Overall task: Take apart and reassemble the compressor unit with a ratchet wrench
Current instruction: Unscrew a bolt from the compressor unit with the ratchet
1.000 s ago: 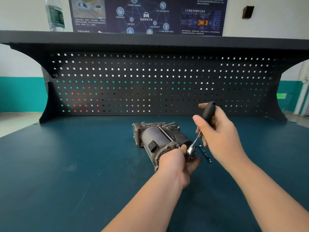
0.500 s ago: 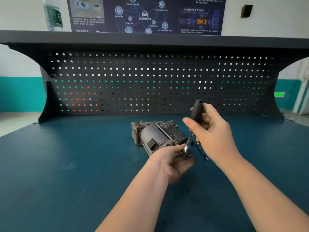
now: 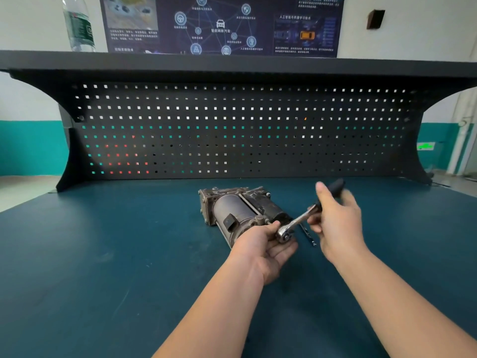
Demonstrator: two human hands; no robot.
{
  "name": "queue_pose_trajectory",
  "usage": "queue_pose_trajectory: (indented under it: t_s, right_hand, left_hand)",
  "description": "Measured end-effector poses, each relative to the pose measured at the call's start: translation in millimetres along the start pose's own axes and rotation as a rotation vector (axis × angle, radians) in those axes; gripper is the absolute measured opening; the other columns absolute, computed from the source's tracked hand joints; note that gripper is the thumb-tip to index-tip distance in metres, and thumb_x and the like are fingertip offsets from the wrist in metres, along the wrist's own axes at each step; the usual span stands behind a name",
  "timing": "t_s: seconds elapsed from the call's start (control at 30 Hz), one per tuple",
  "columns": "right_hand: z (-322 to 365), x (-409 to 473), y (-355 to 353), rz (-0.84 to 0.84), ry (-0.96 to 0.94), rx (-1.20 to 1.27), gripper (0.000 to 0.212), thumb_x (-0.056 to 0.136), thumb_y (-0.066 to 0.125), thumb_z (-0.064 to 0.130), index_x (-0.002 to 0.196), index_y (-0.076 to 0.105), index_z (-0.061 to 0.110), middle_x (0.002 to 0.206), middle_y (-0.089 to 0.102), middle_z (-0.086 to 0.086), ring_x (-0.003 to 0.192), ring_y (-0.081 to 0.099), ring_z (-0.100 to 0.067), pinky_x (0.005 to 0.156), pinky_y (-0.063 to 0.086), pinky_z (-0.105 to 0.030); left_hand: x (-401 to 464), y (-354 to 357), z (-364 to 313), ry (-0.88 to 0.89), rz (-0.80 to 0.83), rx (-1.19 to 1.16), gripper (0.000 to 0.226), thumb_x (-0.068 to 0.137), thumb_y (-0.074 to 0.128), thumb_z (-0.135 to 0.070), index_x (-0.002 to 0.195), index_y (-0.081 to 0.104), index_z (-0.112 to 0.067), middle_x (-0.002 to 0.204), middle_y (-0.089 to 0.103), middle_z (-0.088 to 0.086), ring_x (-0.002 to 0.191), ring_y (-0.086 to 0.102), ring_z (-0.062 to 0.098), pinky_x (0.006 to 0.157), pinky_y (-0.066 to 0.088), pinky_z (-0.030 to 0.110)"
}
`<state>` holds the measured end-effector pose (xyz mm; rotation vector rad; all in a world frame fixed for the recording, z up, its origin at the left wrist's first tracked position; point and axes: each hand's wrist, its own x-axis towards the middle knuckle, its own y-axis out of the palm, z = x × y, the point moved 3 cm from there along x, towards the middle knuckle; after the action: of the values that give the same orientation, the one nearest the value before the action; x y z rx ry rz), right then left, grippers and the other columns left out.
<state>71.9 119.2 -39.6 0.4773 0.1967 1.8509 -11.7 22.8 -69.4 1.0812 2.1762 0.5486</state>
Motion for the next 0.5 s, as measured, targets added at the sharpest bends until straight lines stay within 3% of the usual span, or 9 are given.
queue_pose_trajectory:
  t_s: [0.1,0.23,0.3,0.43,0.5]
  right_hand:
    - [24,-18,15,0.201,-0.384,-0.23,0.021,0.086,0.064,0.037,0.079,0.049,0.023,0.051,0.055,0.0,0.038,0.048,-0.012,0.038,0.038,-0.02]
    - [26,-22,16,0.257,-0.46,-0.322,0.018,0.086,0.064,0.037,0.081,0.05,0.026,0.056,0.058,-0.001,0.039,0.05,-0.014,0.041,0.041,-0.021]
    - [16,-10,7,0.111,-0.315,-0.27,0.02,0.09,0.06,0.034,0.081,0.048,0.021,0.053,0.054,0.0,0.036,0.049,-0.011,0.035,0.036,-0.019]
    - [-28,1,-8,-0.122,0.369,0.157,0.023,0.098,0.05,0.026,0.078,0.042,0.015,0.059,0.04,-0.003,0.033,0.039,-0.007,0.03,0.022,-0.011]
    - [-35,-1,-8,-0.155,0.47,0.264,0.024,0.098,0.049,0.028,0.078,0.042,0.016,0.061,0.038,-0.002,0.034,0.037,-0.006,0.029,0.02,-0.011]
  left_hand:
    - [1,0,-2,0.005,-0.006,0.023,0.028,0.093,0.053,-0.01,0.116,0.057,0.005,0.086,0.062,0.019,0.068,0.062,0.025,0.064,0.054,0.034]
    - [1,-1,-2,0.007,0.004,0.025,0.022,0.094,0.053,-0.01,0.111,0.058,0.003,0.082,0.063,0.018,0.067,0.063,0.025,0.063,0.054,0.034]
    - [0,0,-1,0.013,0.013,0.024,0.015,0.094,0.051,-0.009,0.103,0.057,0.003,0.079,0.063,0.018,0.065,0.062,0.026,0.065,0.053,0.035]
    - [3,2,0,0.009,0.019,0.013,0.013,0.095,0.051,-0.008,0.09,0.054,0.003,0.078,0.062,0.02,0.067,0.061,0.028,0.078,0.051,0.04]
    - [3,2,-1,0.0,0.02,0.017,0.014,0.095,0.052,-0.01,0.093,0.054,0.004,0.078,0.062,0.02,0.066,0.061,0.028,0.075,0.053,0.039]
